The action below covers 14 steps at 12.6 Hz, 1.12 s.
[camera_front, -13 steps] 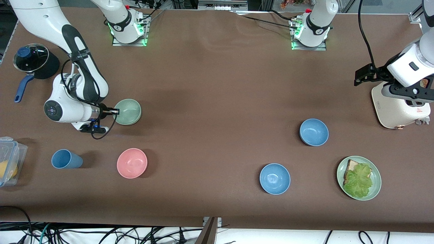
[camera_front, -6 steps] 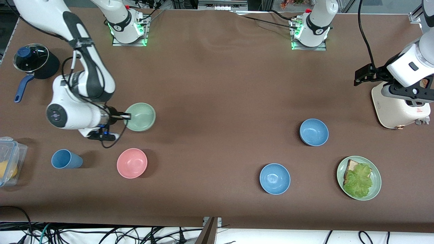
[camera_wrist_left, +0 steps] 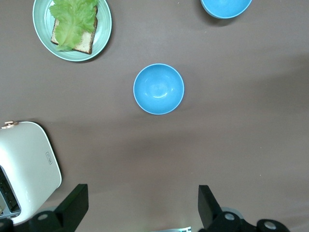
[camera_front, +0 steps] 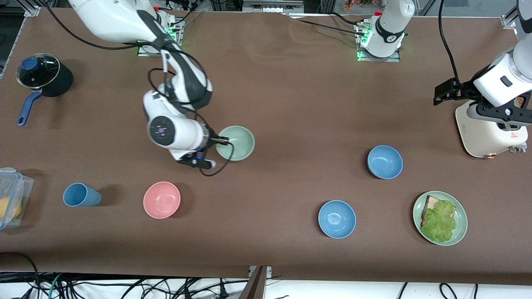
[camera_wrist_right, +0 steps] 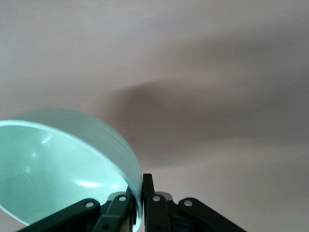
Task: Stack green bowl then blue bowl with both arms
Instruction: 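Slide the green bowl with the right gripper toward the table middle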
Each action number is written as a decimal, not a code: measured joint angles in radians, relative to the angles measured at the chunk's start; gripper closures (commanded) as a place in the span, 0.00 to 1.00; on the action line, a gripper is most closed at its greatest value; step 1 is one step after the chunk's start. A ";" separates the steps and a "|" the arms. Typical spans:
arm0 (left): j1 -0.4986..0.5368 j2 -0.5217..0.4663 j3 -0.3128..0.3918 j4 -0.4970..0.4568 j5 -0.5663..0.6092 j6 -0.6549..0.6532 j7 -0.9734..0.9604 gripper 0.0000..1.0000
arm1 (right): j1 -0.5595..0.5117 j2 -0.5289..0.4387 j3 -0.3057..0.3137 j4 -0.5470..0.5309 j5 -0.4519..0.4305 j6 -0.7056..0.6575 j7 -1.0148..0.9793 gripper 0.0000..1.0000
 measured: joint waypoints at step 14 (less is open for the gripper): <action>0.000 0.000 -0.004 0.000 0.000 0.000 -0.001 0.00 | 0.265 0.213 0.001 0.123 0.117 0.265 0.291 1.00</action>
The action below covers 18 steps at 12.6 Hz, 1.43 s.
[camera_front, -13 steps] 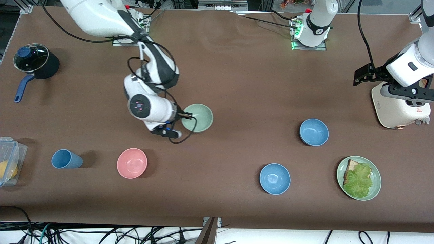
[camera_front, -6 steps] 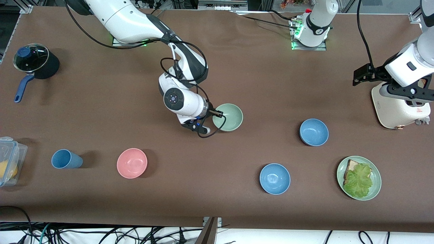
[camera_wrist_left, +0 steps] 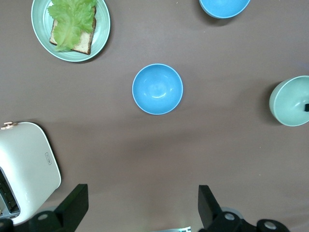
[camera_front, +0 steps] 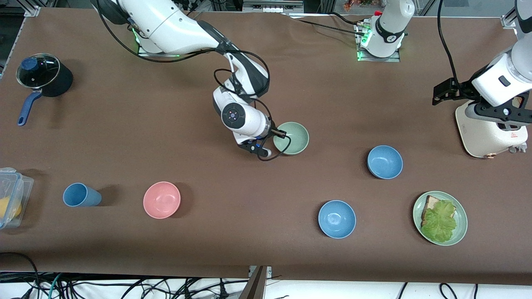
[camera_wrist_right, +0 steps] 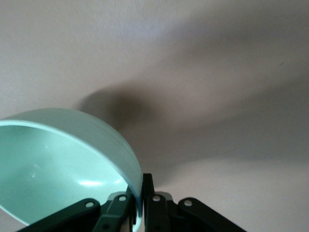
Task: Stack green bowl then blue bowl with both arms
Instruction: 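Slide the green bowl with the right gripper toward the table middle, then release the green bowl with the right gripper while the left gripper reaches the blue bowl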
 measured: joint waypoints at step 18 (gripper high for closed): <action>0.001 0.000 0.000 0.001 0.000 0.004 0.000 0.00 | -0.122 -0.029 -0.058 0.383 -0.100 -0.572 -0.235 0.00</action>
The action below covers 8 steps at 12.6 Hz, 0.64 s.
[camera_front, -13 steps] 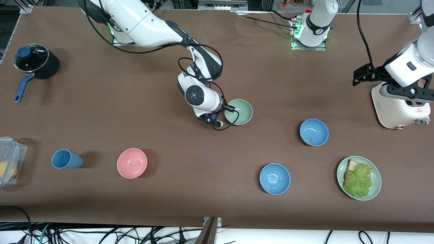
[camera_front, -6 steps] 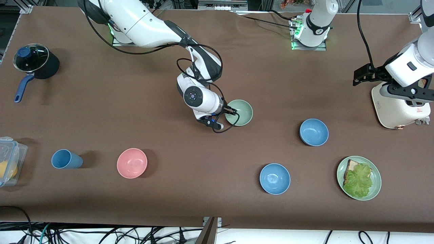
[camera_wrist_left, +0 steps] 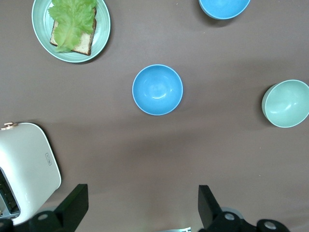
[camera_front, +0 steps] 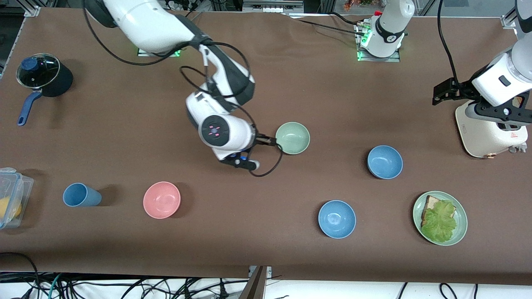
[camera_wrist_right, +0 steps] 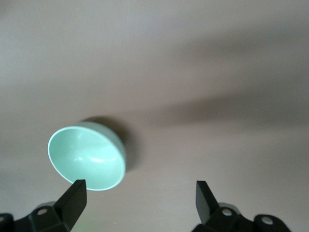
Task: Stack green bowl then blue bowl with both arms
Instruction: 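Release the green bowl with the right gripper while the left gripper reaches the blue bowl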
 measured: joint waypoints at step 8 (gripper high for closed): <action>0.050 0.011 0.009 -0.071 0.003 0.094 0.001 0.00 | -0.461 -0.169 -0.040 0.020 -0.057 -0.265 -0.629 0.00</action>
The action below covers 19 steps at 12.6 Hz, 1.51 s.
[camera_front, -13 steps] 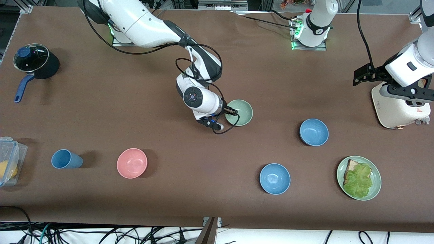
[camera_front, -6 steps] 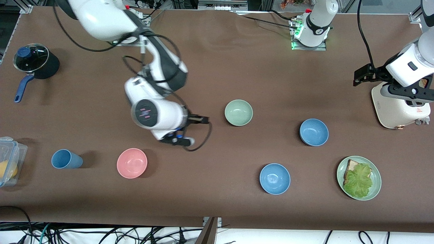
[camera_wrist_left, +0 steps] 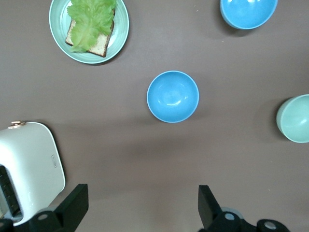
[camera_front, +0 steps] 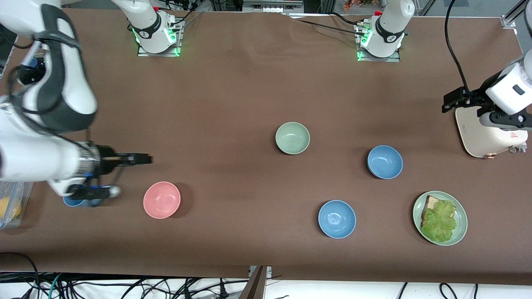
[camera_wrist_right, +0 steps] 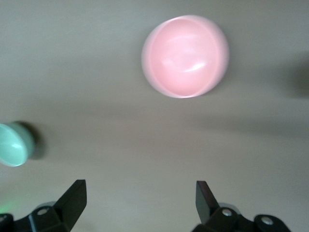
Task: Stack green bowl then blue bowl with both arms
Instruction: 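Release the green bowl with the right gripper while the left gripper reaches the blue bowl, then grasp the light blue bowl rim with the left gripper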
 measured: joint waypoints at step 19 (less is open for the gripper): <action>-0.050 0.390 0.049 -0.347 -0.034 0.739 -0.004 0.02 | -0.066 -0.471 -0.093 -0.364 -0.245 0.037 -0.136 0.00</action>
